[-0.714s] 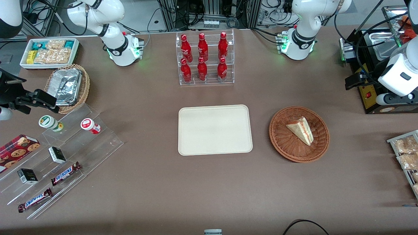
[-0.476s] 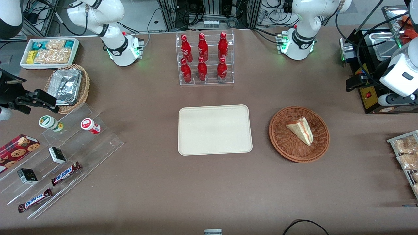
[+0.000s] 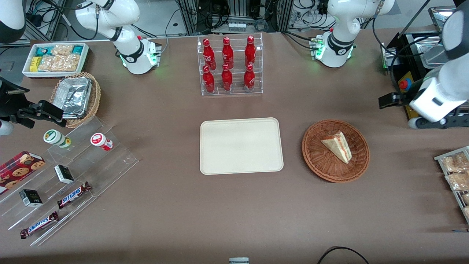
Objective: Place sandwich from basket to tray
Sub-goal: 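Move the left gripper over the wrapped sandwich in the wicker basket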
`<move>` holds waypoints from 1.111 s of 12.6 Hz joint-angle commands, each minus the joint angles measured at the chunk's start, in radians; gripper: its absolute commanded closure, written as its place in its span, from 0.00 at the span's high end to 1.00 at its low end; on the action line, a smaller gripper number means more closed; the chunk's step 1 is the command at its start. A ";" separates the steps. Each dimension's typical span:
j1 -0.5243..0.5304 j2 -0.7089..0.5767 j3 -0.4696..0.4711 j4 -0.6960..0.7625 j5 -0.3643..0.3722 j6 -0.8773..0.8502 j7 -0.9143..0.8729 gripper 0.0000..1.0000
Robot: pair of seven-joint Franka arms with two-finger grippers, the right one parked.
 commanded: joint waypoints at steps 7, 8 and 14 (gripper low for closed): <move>-0.028 -0.037 -0.001 -0.413 0.005 0.485 -0.006 1.00; -0.028 -0.041 -0.001 -0.465 0.005 0.552 -0.007 1.00; -0.047 -0.046 -0.002 -0.637 0.005 0.817 -0.198 1.00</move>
